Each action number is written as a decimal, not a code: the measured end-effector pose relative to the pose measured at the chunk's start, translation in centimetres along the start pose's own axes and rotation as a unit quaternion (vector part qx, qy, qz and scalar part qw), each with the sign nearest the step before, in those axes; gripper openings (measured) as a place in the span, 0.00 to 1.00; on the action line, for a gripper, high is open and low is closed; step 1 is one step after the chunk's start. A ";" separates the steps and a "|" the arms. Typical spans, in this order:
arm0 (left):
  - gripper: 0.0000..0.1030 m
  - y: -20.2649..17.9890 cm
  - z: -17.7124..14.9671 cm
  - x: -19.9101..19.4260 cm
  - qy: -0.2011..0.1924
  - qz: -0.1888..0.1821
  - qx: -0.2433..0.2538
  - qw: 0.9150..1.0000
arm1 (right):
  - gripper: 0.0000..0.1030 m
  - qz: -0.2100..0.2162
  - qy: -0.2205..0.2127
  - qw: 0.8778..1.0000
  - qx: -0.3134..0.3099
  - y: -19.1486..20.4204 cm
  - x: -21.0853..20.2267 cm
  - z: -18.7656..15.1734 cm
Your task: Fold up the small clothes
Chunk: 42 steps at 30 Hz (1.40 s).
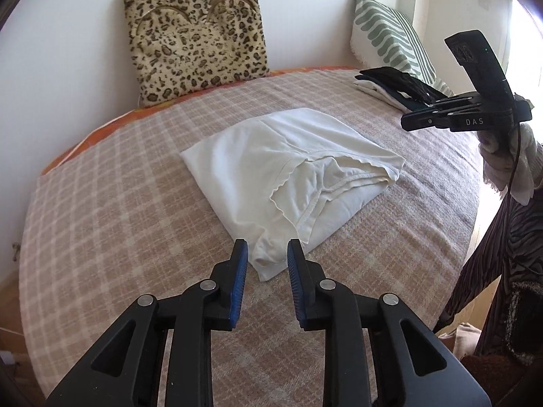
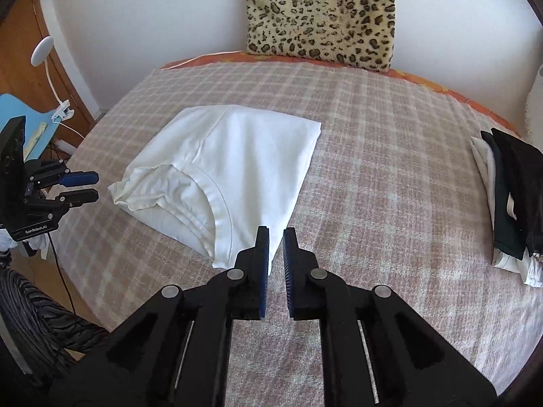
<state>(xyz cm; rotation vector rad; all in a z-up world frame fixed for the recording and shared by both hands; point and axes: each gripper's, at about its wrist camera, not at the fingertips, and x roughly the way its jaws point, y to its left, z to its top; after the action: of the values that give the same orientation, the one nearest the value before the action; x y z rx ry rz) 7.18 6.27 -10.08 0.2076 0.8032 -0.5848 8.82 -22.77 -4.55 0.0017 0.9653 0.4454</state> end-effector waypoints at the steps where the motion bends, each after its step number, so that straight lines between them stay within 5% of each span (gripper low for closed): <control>1: 0.22 0.3 0.2 0.1 -0.004 0.003 -0.010 1.000 | 0.12 0.013 -0.006 1.000 -0.006 0.7 0.2 0.8; 9: 0.22 0.2 1.9 3.8 0.011 -0.010 -0.032 0.999 | 0.12 0.108 -0.003 0.994 -0.030 6.2 6.9 4.9; 12: 0.22 -0.3 1.1 4.9 0.043 -0.016 -0.025 0.999 | 0.12 0.140 0.051 0.988 -0.037 7.1 10.0 3.7; 16: 0.22 -0.3 -0.9 4.2 0.064 -0.011 -0.012 0.998 | 0.12 0.114 0.112 0.981 -0.108 7.9 11.2 0.1; 23: 0.23 1.5 -1.3 1.2 0.032 -0.006 -0.068 0.997 | 0.12 0.162 0.069 0.982 -0.072 4.8 7.0 1.7; 30: 0.23 1.6 1.0 0.6 -0.012 -0.015 -0.128 0.992 | 0.12 0.150 0.043 0.987 -0.043 4.8 9.6 7.0; 42: 0.23 3.8 10.3 8.1 -0.034 -0.061 -0.176 0.982 | 0.12 0.117 0.022 0.991 0.065 -0.8 13.4 12.1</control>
<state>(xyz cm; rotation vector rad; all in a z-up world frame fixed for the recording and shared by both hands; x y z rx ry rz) 20.13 2.08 -9.09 -0.1858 0.8430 -0.5529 25.25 -16.26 -8.42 0.2262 1.0414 0.5994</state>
